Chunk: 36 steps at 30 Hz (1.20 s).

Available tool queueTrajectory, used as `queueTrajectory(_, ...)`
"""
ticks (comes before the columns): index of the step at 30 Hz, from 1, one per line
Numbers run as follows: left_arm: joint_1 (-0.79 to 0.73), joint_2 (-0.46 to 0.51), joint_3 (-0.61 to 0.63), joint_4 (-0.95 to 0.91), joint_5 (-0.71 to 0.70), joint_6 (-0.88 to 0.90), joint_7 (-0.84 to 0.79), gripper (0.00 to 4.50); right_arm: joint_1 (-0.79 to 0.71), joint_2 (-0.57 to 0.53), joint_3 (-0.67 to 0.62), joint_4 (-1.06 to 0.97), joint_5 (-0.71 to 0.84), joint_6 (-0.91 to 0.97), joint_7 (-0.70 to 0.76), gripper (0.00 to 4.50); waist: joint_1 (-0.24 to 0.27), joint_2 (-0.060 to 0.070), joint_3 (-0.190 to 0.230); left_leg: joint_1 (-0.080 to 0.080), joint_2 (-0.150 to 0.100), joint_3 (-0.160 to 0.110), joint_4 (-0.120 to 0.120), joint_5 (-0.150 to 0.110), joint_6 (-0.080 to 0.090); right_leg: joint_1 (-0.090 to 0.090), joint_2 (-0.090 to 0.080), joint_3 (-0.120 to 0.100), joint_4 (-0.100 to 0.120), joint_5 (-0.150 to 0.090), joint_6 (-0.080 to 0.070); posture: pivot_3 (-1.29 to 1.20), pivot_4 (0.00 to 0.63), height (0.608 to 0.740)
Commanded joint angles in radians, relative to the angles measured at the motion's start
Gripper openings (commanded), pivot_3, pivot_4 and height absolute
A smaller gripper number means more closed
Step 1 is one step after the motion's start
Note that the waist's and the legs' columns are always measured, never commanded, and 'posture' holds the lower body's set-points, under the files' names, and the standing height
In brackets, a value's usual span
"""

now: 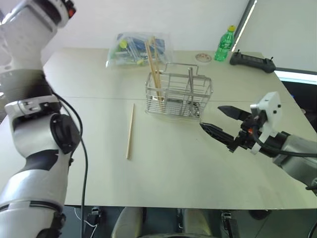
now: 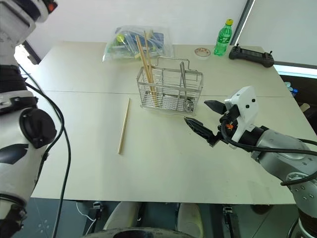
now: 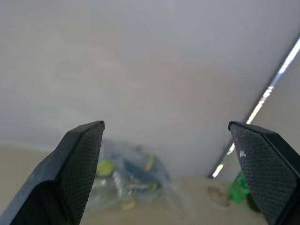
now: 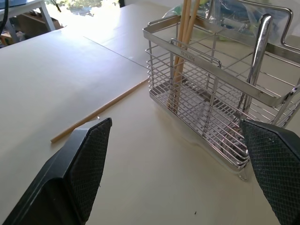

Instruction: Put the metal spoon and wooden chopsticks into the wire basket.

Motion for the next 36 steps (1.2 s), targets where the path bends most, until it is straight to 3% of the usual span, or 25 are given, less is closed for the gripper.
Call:
queueTrajectory(1,0.047,0.001,0.010,0.044,0.068,0.140,0.170,4.46,-0.024,0.009,0.002,-0.002,-0.013,-0.029,0.008,4.50,0.000,-0.001,0.000,0.000,0.000,0.000,0.000,0.000,0.000,0.000,0.000,0.000,0.000,0.000,0.000,0.00,0.150,0.690)
queueTrajectory(7,0.142,-0.161,0.106,0.001,0.079,0.366,0.398,4.46,-0.063,0.020,0.044,0.018,-0.032,-0.023,0.026,4.50,0.003,-0.004,0.001,-0.002,0.000,-0.002,0.000,0.001,-0.001,-0.002,0.000,0.000,0.001,0.001,-0.002,0.00,0.150,0.690)
queueTrajectory(13,0.163,-0.303,0.086,-0.118,0.073,0.523,0.383,4.46,-0.009,-0.009,0.031,0.000,-0.050,-0.016,0.090,4.50,0.000,-0.005,0.001,-0.004,-0.002,-0.001,-0.001,0.001,-0.002,-0.004,-0.001,0.000,0.000,0.001,-0.002,0.00,0.150,0.690)
queueTrajectory(17,0.161,-0.331,0.043,-0.139,0.087,0.562,0.341,4.46,0.037,-0.012,0.009,-0.010,-0.064,-0.022,0.100,4.50,-0.003,-0.004,0.001,-0.003,-0.001,0.000,-0.002,0.001,-0.002,-0.004,-0.001,0.000,0.001,0.001,-0.002,0.00,0.150,0.690)
queueTrajectory(27,0.150,-0.285,-0.191,0.082,0.161,0.416,0.101,4.46,0.058,0.031,0.003,-0.044,-0.062,-0.030,0.056,4.50,0.002,-0.003,0.000,-0.002,-0.001,0.001,0.000,0.002,-0.004,-0.003,-0.001,0.000,0.000,0.001,-0.002,0.00,0.150,0.690)
queueTrajectory(36,0.088,-0.319,-0.261,0.344,0.230,0.216,-0.014,4.46,0.088,0.046,-0.023,-0.077,-0.040,-0.031,0.010,4.50,0.003,-0.004,0.000,-0.003,-0.001,0.001,-0.002,0.001,-0.003,-0.004,-0.001,0.000,0.000,0.001,-0.002,0.00,0.150,0.690)
